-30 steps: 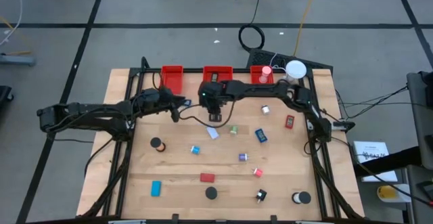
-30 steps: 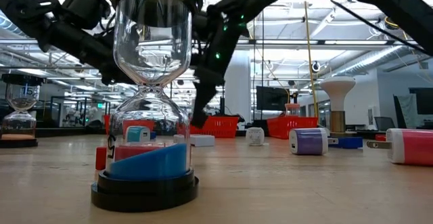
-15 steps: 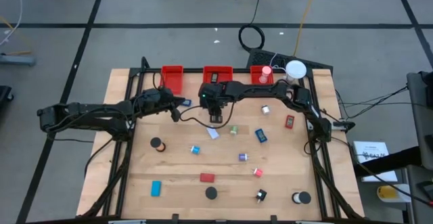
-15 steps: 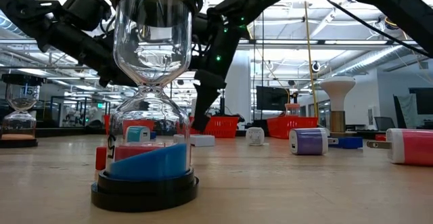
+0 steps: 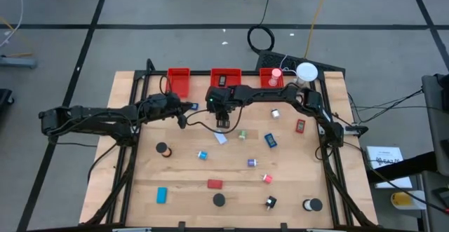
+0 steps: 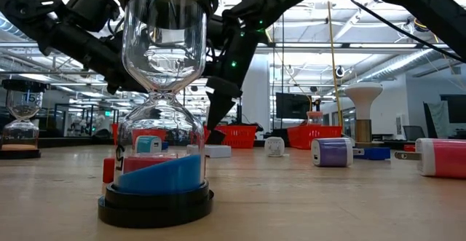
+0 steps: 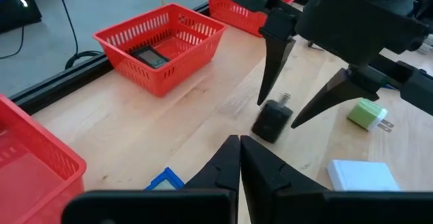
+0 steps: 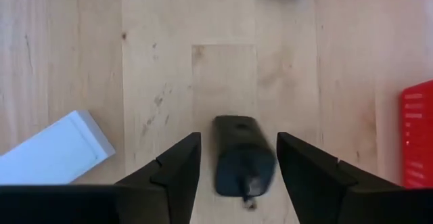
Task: Pick & Place Office items
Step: Put the black charger adapter into the left red bin
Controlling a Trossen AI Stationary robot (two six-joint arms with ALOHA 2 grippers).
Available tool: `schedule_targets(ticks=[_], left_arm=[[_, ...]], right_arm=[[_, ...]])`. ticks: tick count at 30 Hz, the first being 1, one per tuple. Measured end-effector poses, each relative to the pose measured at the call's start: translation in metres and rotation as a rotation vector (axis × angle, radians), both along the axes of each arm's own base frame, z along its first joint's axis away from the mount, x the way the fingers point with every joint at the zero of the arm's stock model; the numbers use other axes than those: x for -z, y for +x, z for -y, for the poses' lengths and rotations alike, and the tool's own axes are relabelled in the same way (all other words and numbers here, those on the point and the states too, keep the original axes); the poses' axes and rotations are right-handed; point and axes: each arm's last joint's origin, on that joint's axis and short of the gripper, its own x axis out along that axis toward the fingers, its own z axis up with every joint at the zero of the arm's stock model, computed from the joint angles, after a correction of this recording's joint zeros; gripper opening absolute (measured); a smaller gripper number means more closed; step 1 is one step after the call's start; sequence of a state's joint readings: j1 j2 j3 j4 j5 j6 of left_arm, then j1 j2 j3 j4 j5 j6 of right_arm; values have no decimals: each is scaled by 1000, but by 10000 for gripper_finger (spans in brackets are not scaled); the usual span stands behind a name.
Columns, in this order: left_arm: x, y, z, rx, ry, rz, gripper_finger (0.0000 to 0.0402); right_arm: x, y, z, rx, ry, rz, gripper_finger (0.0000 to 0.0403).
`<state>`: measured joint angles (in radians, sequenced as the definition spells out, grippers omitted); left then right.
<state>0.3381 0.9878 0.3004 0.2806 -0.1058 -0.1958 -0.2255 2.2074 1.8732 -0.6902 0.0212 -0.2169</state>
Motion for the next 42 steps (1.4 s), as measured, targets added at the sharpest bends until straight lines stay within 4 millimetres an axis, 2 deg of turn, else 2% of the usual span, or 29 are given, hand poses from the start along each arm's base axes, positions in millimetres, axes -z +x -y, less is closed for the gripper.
schedule_targets(ticks=[4, 9, 12, 15, 18, 22, 25, 29, 32, 37, 42], left_arm=[[0, 0, 0, -4, -14, 7, 3], [0, 0, 0, -6, -19, 8, 22], [0, 0, 1, 1, -22, 9, 31], [0, 1, 1, 20, -28, 17, 35], [-3, 2, 2, 76, -38, 48, 27], [-6, 4, 4, 133, -64, 95, 4], [-13, 7, 3, 131, -78, 99, 7], [-23, 18, -1, 127, -103, 59, 9], [-32, 33, -6, 124, -133, -10, 26], [-38, 63, -15, 179, -163, -181, 84], [-44, 94, -26, 225, -166, -287, 156]], right_arm=[[0, 0, 0, 4, 1, 6, 202], [-4, 3, -1, -7, -13, 37, 216], [-28, -5, -3, -14, -25, 64, 212], [-58, -20, -6, -32, -47, 113, 185], [-66, -40, -8, -39, -39, 157, 138], [-58, -76, -14, -22, -17, 236, 59], [-49, -103, -21, 7, -8, 290, 11], [-40, -133, -29, 44, 7, 370, 18], [-35, -150, -33, 60, 6, 435, 18], [-26, -174, -39, 72, 8, 500, 2], [-19, -188, -42, 77, 12, 507, 5]])
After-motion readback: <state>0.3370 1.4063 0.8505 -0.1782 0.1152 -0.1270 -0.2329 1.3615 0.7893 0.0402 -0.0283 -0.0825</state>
